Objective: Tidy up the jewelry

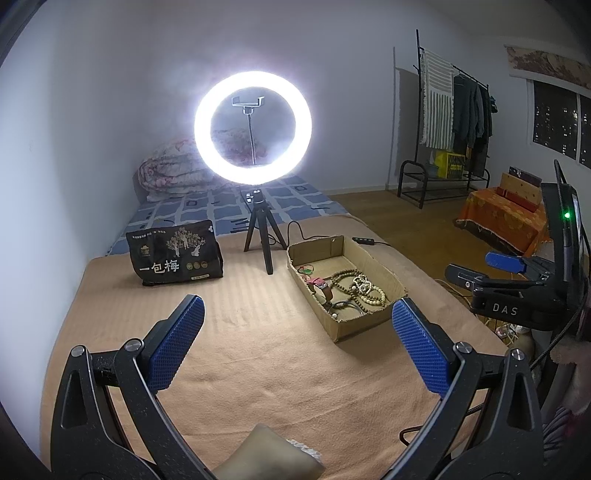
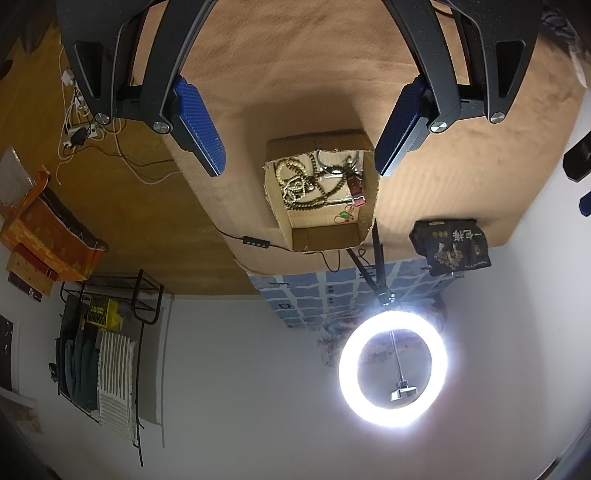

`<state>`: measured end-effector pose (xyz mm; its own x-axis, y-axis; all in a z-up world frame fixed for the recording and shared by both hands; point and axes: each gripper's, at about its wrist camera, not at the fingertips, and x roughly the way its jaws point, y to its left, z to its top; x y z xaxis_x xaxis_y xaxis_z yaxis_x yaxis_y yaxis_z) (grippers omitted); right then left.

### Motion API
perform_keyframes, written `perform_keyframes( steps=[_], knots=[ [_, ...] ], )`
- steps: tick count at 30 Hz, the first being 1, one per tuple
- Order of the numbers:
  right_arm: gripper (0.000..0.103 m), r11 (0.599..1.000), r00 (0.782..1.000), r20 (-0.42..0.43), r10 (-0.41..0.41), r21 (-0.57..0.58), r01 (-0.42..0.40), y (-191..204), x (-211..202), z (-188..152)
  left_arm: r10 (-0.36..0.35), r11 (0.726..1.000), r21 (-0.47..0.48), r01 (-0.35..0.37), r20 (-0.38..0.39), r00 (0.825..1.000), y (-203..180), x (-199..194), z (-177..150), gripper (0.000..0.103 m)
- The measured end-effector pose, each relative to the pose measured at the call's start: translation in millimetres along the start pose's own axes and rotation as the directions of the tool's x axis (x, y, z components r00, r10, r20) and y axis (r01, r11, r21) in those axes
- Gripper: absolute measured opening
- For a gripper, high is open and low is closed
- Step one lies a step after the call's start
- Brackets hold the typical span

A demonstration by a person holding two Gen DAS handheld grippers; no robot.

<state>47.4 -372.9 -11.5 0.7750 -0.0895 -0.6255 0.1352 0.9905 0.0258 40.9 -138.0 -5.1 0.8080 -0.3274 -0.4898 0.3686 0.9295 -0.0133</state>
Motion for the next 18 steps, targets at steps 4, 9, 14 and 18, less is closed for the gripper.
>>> perform_keyframes(
  steps=[4,9,14,18],
  knots=[
    [0.083,1.000,1.000,-0.005,0.001,-0.002,-0.001,0.2,0.3,-0.3,0.002,1.000,-0.003,-0.002,-0.001,1.000,-0.1,-0.2,-0.3,0.103],
    [0.083,1.000,1.000,-0.009,0.003,-0.007,-0.003,1.5,0.9,-0.2,0.004,1.000,-0.001,-0.004,0.001,1.000,0.4,-0.6,0.4,0.103],
    [0.083,1.000,1.000,-0.012,0.004,-0.007,-0.004,2.2,1.3,0.1,0.009,1.000,0.003,-0.009,0.003,1.000,3.3,-0.1,1.7,0.103],
    [0.083,1.000,1.000,-0.013,0.004,-0.009,-0.004,2.6,1.1,-0.1,0.024,1.000,0.003,-0.024,0.016,1.000,8.9,-0.2,3.0,0.103]
  ],
)
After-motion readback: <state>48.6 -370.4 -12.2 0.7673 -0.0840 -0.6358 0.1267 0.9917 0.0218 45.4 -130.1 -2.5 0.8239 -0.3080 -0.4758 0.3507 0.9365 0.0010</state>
